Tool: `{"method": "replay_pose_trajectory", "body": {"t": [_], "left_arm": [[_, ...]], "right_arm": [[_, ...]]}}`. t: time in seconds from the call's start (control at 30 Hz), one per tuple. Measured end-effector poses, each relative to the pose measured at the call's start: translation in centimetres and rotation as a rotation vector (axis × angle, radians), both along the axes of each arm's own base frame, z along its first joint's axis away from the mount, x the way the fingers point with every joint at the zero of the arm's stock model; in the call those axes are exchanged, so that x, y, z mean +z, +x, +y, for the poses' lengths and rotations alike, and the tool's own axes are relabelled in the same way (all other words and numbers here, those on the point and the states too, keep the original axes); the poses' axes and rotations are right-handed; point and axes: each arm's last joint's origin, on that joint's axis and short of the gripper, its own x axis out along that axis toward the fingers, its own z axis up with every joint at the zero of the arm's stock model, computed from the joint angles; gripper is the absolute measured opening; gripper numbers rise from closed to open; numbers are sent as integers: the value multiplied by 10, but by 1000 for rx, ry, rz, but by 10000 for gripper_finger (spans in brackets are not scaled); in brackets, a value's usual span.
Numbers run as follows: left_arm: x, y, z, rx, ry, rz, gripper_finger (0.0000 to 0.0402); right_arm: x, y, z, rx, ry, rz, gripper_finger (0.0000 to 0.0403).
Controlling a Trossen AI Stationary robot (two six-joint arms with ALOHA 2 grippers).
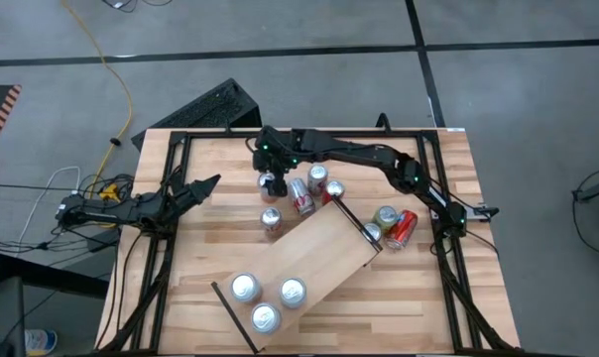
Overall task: Place canned beverage on shelf
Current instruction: Put the orange white soda can on the shelf aligned with the other orange white soda can
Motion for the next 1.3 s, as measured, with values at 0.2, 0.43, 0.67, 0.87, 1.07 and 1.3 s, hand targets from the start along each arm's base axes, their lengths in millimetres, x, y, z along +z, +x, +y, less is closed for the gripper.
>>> {"method": "replay_pose_trajectory", "body": {"t": [0.2, 0.43, 0.67, 0.87, 1.07, 1.3], "left_arm": [[0, 0, 0, 18, 0, 1, 351], [0, 0, 0, 23, 0, 2, 351], [0, 0, 0, 23, -1, 2, 351], [0, 0, 0, 23, 0, 2, 351], [0, 0, 0, 23, 0, 3, 351], [0, 0, 0, 23, 0, 3, 351]], "right_arm": [[0, 0, 0, 0, -1, -5, 345], [-23, 7, -3, -13, 31, 39, 345], [-33, 12, -4, -31, 10, 47, 345], [-34, 9, -9, -49, 18, 60, 327], [-36, 5, -8, -61, 36, 112, 294], [-39, 6, -6, -73, 40, 119, 264]]}}
